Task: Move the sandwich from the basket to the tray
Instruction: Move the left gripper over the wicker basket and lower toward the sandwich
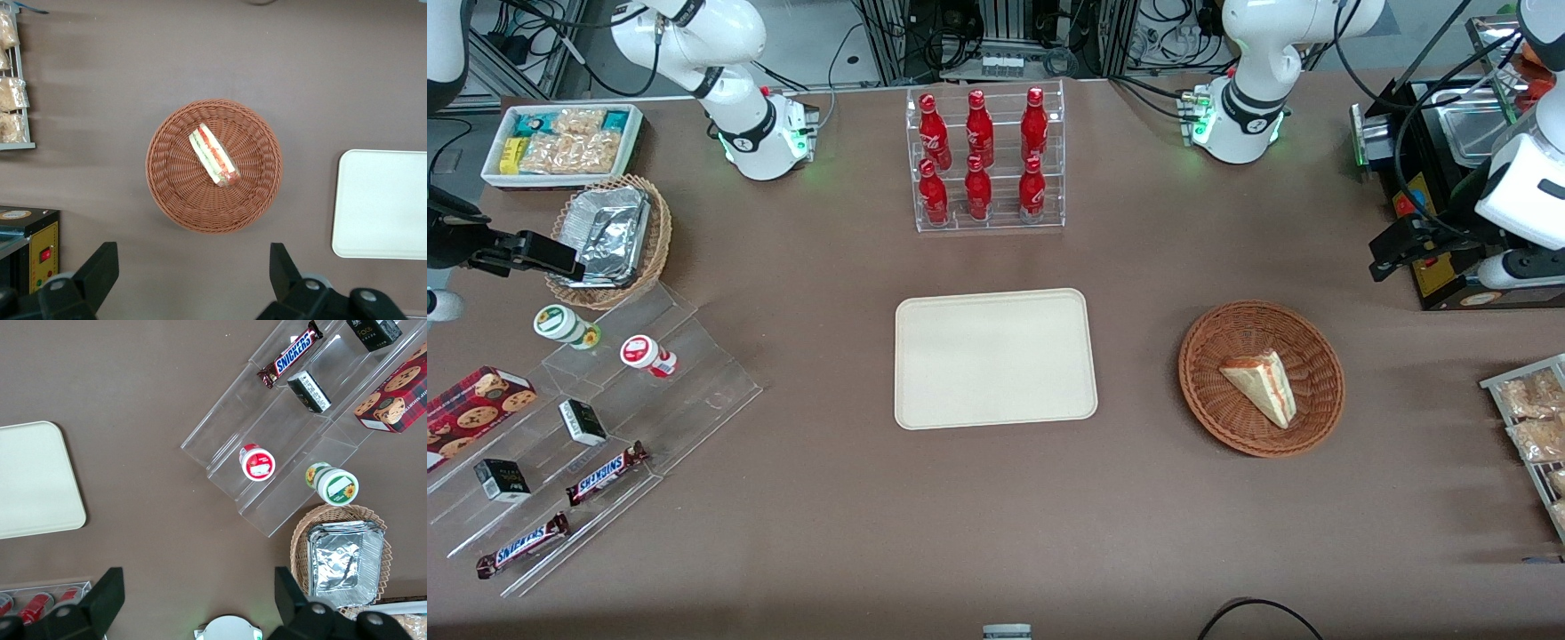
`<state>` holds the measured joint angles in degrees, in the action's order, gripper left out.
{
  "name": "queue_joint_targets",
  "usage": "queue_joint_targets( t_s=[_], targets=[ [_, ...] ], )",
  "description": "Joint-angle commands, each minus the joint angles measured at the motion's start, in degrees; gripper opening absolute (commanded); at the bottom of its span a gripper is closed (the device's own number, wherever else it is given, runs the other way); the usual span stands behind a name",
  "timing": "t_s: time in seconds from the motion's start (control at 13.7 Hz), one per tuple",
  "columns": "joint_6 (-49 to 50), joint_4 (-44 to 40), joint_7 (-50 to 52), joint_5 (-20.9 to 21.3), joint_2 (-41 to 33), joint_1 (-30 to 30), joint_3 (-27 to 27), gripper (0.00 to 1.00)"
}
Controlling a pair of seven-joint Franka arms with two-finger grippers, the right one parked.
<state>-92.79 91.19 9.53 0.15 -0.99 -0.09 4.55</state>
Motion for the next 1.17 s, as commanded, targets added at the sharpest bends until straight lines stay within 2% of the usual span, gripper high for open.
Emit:
queue_joint_targets(
  t_s=[0.0, 0.44, 0.73, 1.1],
  targets=[
    [2.61, -1.28, -3.53, 0.38, 0.11, 0.62, 0.28, 1.00],
    [1.13, 0.30, -3.47, 0.56, 3.35, 0.97, 0.28, 1.00],
    [-12.55, 12.32, 2.75, 1.17, 2.40, 0.62, 0.72, 1.00],
    [-33.28, 27.17, 22.52, 1.35, 1.60, 0.44, 2.48, 1.00]
  ],
)
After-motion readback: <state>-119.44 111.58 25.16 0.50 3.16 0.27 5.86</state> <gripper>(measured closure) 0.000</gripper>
